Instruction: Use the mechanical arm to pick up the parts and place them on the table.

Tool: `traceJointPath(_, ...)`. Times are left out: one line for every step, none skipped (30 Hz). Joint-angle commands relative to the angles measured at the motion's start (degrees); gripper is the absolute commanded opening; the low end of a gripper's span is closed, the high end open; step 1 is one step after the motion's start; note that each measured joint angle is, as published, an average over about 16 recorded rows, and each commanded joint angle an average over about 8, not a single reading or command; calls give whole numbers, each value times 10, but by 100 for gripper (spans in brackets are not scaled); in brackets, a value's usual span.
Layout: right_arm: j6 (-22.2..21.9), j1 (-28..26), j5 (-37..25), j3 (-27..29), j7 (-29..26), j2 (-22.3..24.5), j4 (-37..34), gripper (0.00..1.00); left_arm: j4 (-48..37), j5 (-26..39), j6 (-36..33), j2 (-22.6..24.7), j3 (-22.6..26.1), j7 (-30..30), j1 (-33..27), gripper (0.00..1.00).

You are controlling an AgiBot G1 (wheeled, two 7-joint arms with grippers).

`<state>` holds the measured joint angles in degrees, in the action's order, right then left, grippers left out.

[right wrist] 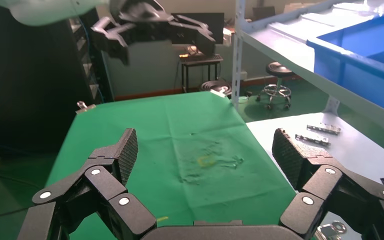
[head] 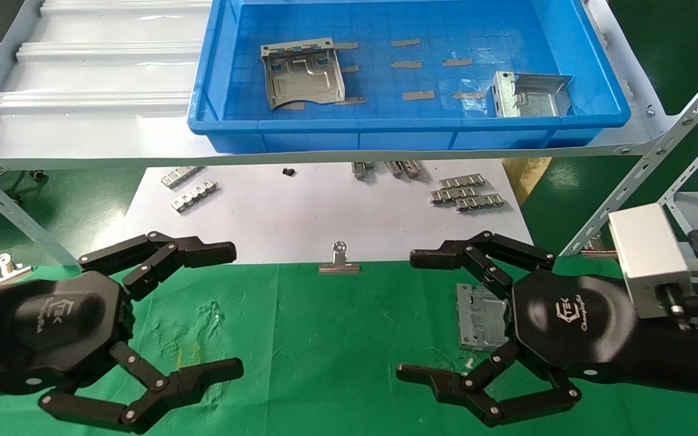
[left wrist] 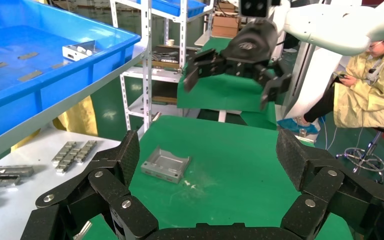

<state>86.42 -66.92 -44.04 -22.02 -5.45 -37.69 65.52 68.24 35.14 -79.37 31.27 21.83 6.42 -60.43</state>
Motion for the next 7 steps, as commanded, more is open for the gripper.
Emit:
traceJointPath(-2, 15, 6, 17, -15, 7, 22, 100, 0, 0, 0, 0, 0, 0, 0, 100)
traceJointPath(-3, 22, 9, 25, -22, 11, 34, 100, 0, 0, 0, 0, 0, 0, 0, 100)
traceJointPath(-4, 29, 12, 33, -29, 15, 44, 100, 0, 0, 0, 0, 0, 0, 0, 100)
traceJointPath(-5, 34, 14, 39, -34, 17, 52, 100, 0, 0, 0, 0, 0, 0, 0, 100)
traceJointPath(-5, 38, 15, 42, -37, 19, 57, 100, 0, 0, 0, 0, 0, 0, 0, 100)
traceJointPath(-6, 41, 17, 46, -41, 20, 62, 100, 0, 0, 0, 0, 0, 0, 0, 100)
traceJointPath(-6, 44, 18, 49, -43, 22, 66, 100, 0, 0, 0, 0, 0, 0, 0, 100)
